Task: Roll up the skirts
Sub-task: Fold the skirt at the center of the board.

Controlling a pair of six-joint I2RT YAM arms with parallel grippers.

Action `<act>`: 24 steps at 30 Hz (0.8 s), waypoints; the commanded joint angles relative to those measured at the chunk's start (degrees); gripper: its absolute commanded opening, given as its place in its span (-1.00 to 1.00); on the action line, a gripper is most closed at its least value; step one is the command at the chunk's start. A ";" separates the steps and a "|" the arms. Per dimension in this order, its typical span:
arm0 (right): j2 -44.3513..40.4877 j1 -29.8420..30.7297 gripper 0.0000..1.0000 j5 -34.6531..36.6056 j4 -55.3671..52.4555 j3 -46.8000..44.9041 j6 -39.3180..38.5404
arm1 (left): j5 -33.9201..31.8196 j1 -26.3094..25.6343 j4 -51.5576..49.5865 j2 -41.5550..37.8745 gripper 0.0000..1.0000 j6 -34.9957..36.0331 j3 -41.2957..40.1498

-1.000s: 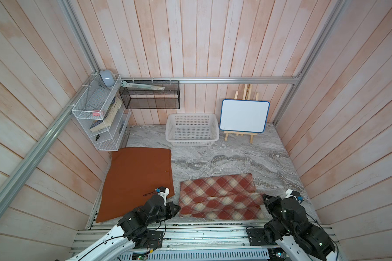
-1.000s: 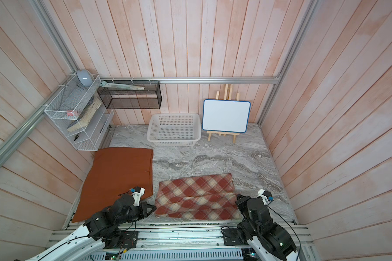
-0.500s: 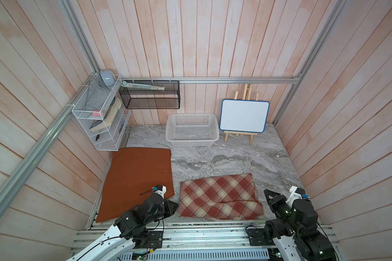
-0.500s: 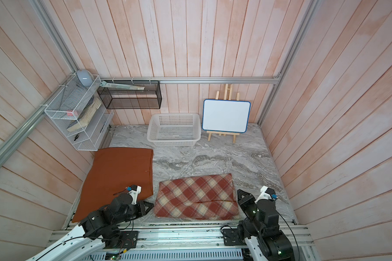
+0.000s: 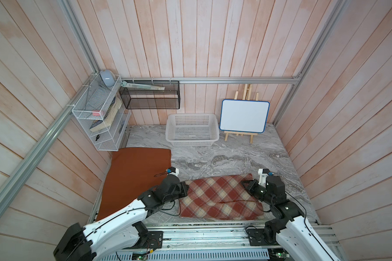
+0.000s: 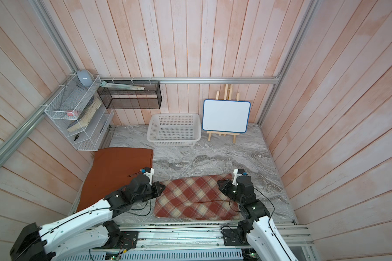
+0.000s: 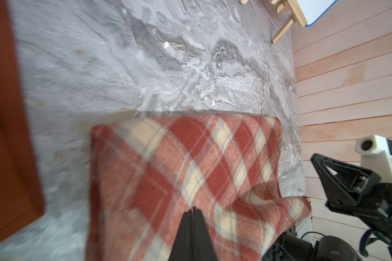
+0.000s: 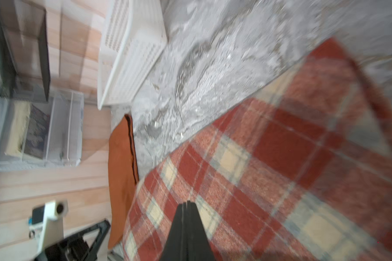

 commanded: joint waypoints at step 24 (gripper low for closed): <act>14.10 -11.30 -1.00 3.13 11.73 -11.58 -4.10 | 27.62 19.63 37.52 34.67 -1.00 -8.96 -6.62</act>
